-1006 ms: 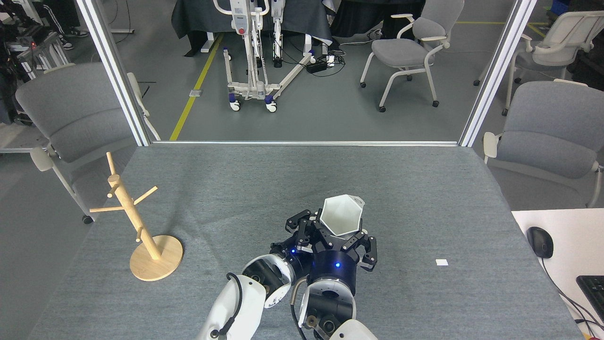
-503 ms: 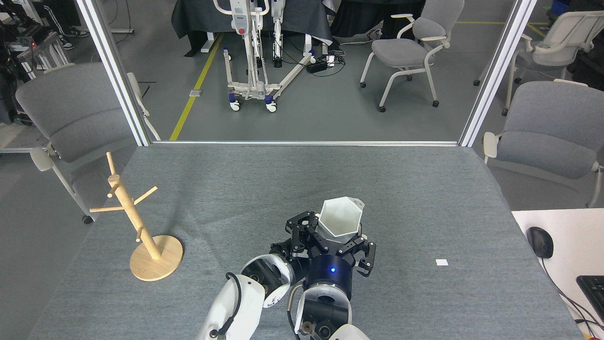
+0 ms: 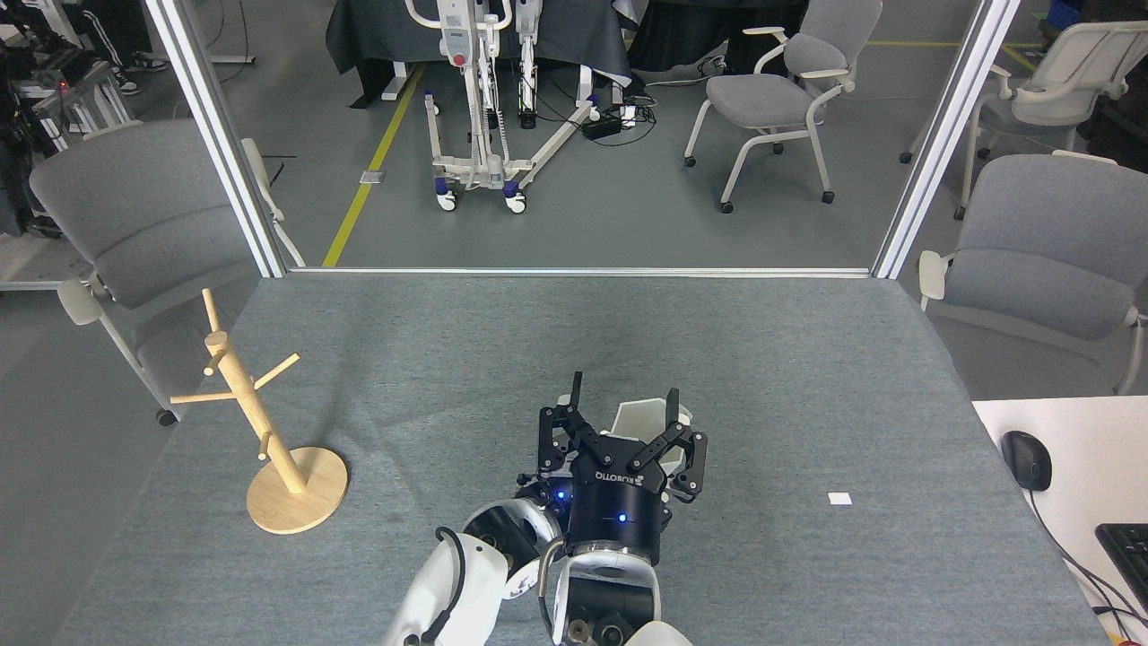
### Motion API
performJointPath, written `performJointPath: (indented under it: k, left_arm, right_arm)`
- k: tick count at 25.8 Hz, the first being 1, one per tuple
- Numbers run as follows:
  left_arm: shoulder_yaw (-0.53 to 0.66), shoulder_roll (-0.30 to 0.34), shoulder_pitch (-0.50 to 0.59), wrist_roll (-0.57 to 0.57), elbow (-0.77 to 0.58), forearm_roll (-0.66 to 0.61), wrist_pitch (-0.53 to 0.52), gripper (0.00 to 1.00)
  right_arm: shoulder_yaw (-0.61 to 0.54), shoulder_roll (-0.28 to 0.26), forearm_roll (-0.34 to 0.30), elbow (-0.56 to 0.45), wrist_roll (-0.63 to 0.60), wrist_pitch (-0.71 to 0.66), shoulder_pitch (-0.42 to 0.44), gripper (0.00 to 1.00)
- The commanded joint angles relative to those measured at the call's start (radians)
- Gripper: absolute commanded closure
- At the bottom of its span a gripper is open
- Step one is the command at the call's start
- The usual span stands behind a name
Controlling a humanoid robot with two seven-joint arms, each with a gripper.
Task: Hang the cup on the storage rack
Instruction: 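Open the right gripper and withdraw it from the cup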
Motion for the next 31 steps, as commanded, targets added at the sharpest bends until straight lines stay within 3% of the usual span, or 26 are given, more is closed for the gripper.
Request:
performJointPath:
  k: [1,6,9,13,16,19,26,31]
  left_arm:
    - [-0.005,-0.002,-0.001,-0.004,0.030,-0.002,0.012,1.00]
    - [-0.005,0.006,0.007,-0.004,0.030,0.005,0.014,1.00]
    - [0.006,0.017,0.060,0.003,0.002,0.006,0.009,1.00]
    - [0.063,0.112,0.180,0.008,-0.140,0.009,0.015,1.00]
    - [0.149,0.124,0.269,0.005,-0.248,0.008,0.017,1.00]
    - [0.222,0.152,0.366,0.003,-0.363,0.006,0.021,1.00]
    - [0.385,0.182,0.610,0.003,-0.621,0.006,0.020,1.00]
    - [0.546,0.202,0.671,0.003,-0.651,0.006,0.006,1.00]
  right_arm:
    - [-0.004,0.013,-0.001,-0.001,-0.084,-0.031,0.002,0.02]
    - [-0.034,0.008,0.001,-0.003,-0.141,-0.033,-0.004,0.02]
    - [-0.168,-0.035,-0.001,-0.001,-0.139,-0.086,-0.007,0.00]
    - [-0.476,-0.134,-0.004,0.006,-0.139,-0.465,0.006,0.00]
    - [-0.729,-0.161,-0.016,0.045,-0.138,-0.798,0.075,0.00]
    - [-0.880,-0.220,-0.016,0.063,-0.112,-1.022,0.137,0.00]
    - [-0.952,-0.220,-0.012,0.016,-0.066,-1.070,0.336,0.00]
    - [-0.969,-0.217,-0.015,0.008,-0.066,-1.076,0.344,0.00]
